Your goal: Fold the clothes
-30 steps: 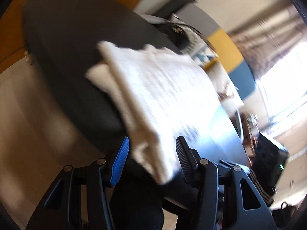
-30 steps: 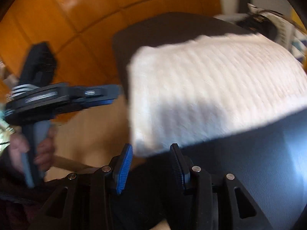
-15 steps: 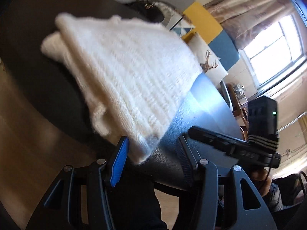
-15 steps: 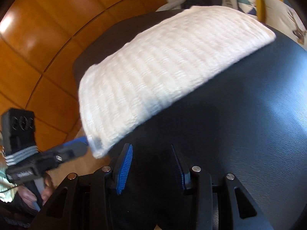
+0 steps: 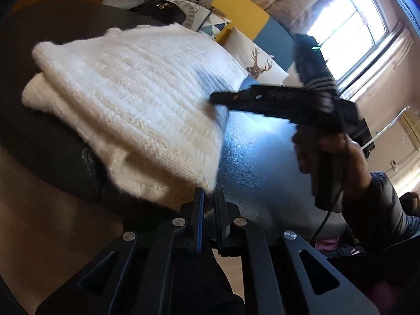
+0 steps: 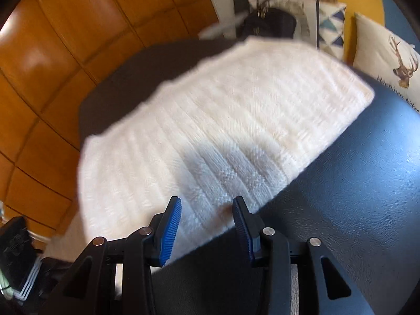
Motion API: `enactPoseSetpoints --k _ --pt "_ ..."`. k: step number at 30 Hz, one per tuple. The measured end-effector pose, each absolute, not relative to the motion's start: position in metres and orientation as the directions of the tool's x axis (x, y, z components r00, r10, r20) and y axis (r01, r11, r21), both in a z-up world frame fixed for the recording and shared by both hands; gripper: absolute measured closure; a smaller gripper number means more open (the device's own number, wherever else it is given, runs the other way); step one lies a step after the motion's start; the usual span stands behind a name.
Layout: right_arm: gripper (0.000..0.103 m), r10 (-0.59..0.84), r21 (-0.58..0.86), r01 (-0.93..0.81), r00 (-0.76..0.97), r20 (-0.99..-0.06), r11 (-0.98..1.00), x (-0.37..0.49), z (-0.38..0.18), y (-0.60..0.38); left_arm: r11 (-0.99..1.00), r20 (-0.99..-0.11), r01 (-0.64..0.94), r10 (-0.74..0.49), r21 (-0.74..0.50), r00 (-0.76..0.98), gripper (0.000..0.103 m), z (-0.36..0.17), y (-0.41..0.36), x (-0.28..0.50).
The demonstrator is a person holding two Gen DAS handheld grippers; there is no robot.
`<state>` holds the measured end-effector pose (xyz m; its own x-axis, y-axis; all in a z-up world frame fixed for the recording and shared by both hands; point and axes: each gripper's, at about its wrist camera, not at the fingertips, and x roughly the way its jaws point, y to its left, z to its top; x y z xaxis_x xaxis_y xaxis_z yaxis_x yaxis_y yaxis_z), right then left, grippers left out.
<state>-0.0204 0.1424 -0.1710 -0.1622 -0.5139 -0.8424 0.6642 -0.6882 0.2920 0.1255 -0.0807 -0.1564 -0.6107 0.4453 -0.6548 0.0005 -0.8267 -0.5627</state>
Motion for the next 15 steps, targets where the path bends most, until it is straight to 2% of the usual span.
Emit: enactPoseSetpoints --k 2,5,8,9,10,13,15 --pt "0.061 -0.507 0.276 0.675 -0.168 -0.845 -0.684 -0.022 -0.173 0.138 -0.801 -0.657 0.047 0.454 -0.597 -0.602 0.086 -0.164 -0.087 0.124" --pt "0.058 -0.509 0.275 0.682 -0.166 -0.844 -0.678 -0.021 -0.17 0.139 -0.758 -0.649 0.105 0.469 -0.644 -0.599 0.078 -0.174 -0.097 0.122" --pt "0.059 -0.529 0.301 0.667 -0.164 -0.832 -0.681 -0.022 -0.165 0.144 -0.751 -0.634 0.104 0.465 -0.652 -0.618 0.079 -0.173 -0.096 0.12" --pt "0.059 -0.532 0.305 0.667 -0.163 -0.831 -0.68 -0.022 -0.165 0.144 -0.76 -0.625 0.065 0.479 -0.646 -0.617 0.082 -0.169 -0.09 0.12" --pt "0.059 -0.525 0.299 0.67 -0.159 -0.836 -0.679 -0.022 -0.167 0.142 -0.768 -0.616 0.025 0.492 -0.64 -0.615 0.09 -0.164 -0.084 0.12" --pt "0.059 -0.512 0.28 0.682 -0.162 -0.843 -0.676 -0.021 -0.172 0.14 -0.83 -0.636 -0.064 0.472 -0.554 -0.61 0.09 -0.149 -0.068 0.128" --pt "0.059 -0.509 0.266 0.692 -0.171 -0.844 -0.672 -0.02 -0.173 0.138 -0.809 -0.635 -0.045 0.493 -0.586 -0.595 0.09 -0.154 -0.074 0.132"
